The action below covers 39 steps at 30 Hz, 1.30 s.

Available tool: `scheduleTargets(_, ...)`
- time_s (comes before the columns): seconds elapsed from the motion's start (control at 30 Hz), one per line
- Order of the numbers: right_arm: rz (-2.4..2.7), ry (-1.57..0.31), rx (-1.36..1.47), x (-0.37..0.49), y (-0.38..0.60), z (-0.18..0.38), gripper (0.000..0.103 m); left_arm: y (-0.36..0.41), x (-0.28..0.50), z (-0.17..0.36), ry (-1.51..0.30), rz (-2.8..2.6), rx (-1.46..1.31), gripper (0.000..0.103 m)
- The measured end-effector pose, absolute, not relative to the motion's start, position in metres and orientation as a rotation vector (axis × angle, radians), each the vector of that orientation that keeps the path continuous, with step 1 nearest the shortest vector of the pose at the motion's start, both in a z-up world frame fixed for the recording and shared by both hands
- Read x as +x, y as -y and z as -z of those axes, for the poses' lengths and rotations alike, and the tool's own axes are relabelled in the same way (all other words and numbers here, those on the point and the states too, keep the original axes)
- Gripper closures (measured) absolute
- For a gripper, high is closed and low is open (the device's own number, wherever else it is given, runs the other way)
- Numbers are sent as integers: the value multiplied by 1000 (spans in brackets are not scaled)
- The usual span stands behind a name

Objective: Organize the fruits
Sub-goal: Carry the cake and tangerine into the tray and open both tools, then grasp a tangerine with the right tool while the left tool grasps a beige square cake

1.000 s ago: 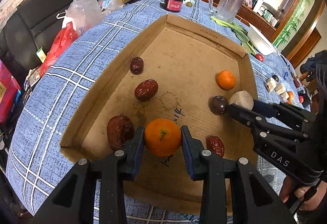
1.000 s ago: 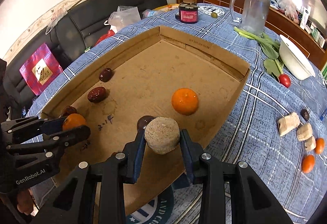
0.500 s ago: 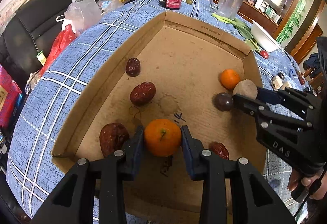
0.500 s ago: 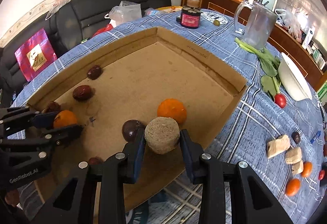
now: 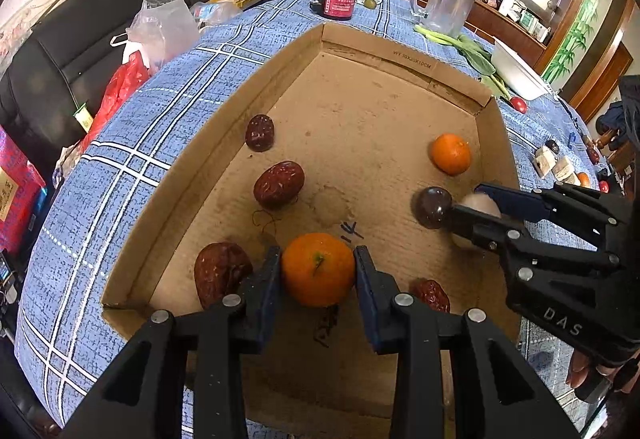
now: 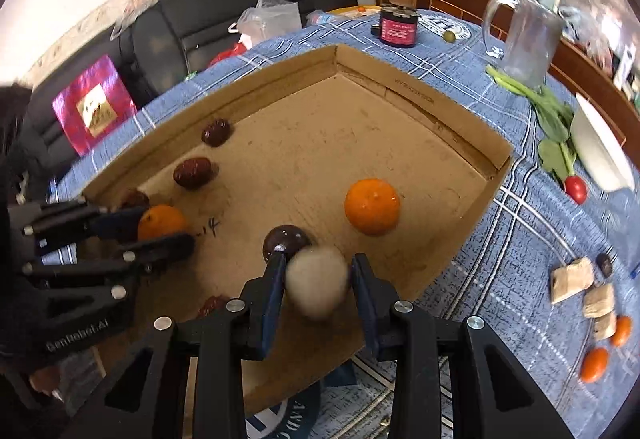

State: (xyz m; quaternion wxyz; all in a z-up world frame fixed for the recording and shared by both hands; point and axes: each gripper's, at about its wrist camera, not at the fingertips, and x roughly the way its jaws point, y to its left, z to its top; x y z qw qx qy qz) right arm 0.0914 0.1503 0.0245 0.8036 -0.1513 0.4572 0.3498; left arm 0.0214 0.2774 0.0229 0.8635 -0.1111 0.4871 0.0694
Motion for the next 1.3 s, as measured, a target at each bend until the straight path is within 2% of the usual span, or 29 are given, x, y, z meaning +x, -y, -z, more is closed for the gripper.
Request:
scheduleTargets(0.67, -706, -966, -229, 56, -120, -51, 65, -260, 8, -33, -999, -156, -203, 66)
scheduleTargets(0.77, -674, -969, -202, 47, -106, -55, 52, -249, 3, -44, -970, -160, -183, 56)
scheduleTargets(0.93, -565, -952, -173, 33, -71, -59, 23, -224, -3, -59, -937, -157, -138, 48)
scheduleTargets(1.0, -508, -959, -170, 29, -55, -61, 22, -214, -5, -63, -923, -150, -126, 45)
scheduleTargets(1.2, -393, -948, -113, 18, 1, -66, 22, -165, -8, -77, -872, -91, -69, 45)
scheduleTargets(1.3, -343, -960, -60, 17, 36, -66, 18, -136, -5, -79, -877, -37, -32, 45)
